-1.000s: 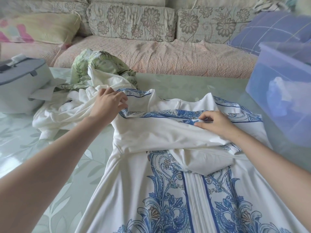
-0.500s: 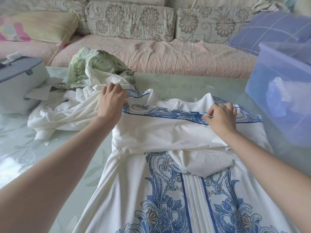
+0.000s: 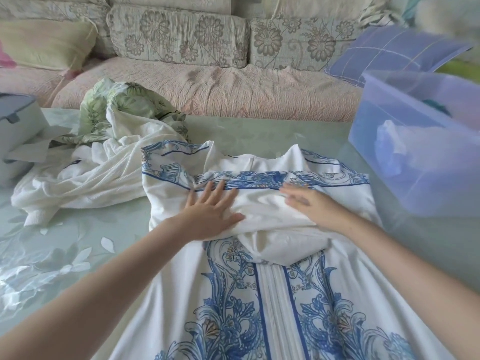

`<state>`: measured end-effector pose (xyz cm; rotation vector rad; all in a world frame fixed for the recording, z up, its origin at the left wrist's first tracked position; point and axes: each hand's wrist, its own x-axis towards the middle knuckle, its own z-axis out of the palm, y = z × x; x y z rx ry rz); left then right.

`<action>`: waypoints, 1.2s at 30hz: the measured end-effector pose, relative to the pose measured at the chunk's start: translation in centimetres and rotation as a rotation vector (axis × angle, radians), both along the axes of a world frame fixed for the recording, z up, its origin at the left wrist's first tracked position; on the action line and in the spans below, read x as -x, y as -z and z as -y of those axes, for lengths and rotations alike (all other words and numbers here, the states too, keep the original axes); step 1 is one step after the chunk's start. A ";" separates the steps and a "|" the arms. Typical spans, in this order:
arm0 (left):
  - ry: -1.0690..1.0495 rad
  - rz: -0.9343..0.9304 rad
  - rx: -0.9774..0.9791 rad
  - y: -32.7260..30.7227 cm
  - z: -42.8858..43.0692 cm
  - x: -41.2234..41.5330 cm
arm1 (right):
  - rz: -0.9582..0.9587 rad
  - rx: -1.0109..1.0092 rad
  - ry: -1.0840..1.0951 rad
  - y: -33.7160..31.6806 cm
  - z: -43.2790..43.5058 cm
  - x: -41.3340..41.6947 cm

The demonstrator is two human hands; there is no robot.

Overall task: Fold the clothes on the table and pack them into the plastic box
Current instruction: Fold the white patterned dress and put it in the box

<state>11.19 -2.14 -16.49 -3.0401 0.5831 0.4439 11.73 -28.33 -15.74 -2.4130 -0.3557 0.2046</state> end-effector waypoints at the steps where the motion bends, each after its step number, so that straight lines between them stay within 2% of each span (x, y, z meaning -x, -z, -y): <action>1: -0.009 -0.004 0.009 -0.5 0.2 -0.1 | 0.020 -0.130 0.100 -0.8 0.6 0.0; 3: -0.044 0.044 0.127 -1.4 1.4 0.0 | 0.162 -0.157 0.352 -2.4 2.5 -0.1; 5: -0.044 0.072 0.256 -2.1 3.4 0.4 | 0.182 -0.016 0.525 -3.2 4.6 0.1; 7: 0.005 0.027 0.270 -2.0 5.9 0.9 | 0.036 0.059 0.509 -3.0 6.3 0.4; 10: 0.140 0.006 0.096 -1.1 8.6 1.4 | -0.185 0.031 0.400 -3.2 7.3 1.9; 12: 0.090 0.009 0.101 -0.2 9.3 1.7 | -0.228 0.150 0.343 -3.1 8.0 2.6; 14: 0.015 0.027 0.151 0.2 9.4 2.0 | -0.183 0.229 0.381 -2.5 8.6 2.9; 17: 0.018 0.021 0.136 0.0 9.5 2.0 | -0.082 0.157 0.392 -1.9 8.7 2.9; 19: 0.005 0.013 0.140 0.1 9.5 1.8 | 0.100 0.044 0.460 -2.5 8.5 2.6; 20: 0.000 0.014 0.148 0.2 9.5 1.8 | 0.257 0.030 0.521 -3.0 8.6 2.5; 22: -0.003 0.012 0.155 0.3 9.5 1.8 | 0.604 0.174 0.505 -4.2 8.7 3.0; 23: -0.003 0.006 0.158 0.3 9.5 1.7 | 0.684 0.289 0.435 -4.3 8.9 3.2; 24: 0.000 0.002 0.162 0.3 9.4 1.7 | 0.666 0.392 0.361 -3.9 9.2 3.4; 25: 0.006 0.004 0.165 0.3 9.4 1.6 | 0.558 0.461 0.308 -3.4 9.5 3.7; 27: 0.016 0.017 0.163 0.5 9.3 1.6 | 0.300 0.445 0.288 -2.3 10.3 4.3; 28: 0.020 0.022 0.165 0.6 9.3 1.5 | 0.233 0.409 0.303 -2.1 10.6 4.6; 32: 0.020 0.028 0.163 0.8 9.3 1.4 | 0.139 0.218 0.439 -2.6 10.5 4.0; 34: 0.014 0.028 0.160 0.8 9.3 1.4 | 0.180 0.132 0.471 -2.6 10.2 2.4; 36: 0.012 0.028 0.157 0.9 9.4 1.5 | 0.197 0.193 0.505 -2.3 10.0 0.6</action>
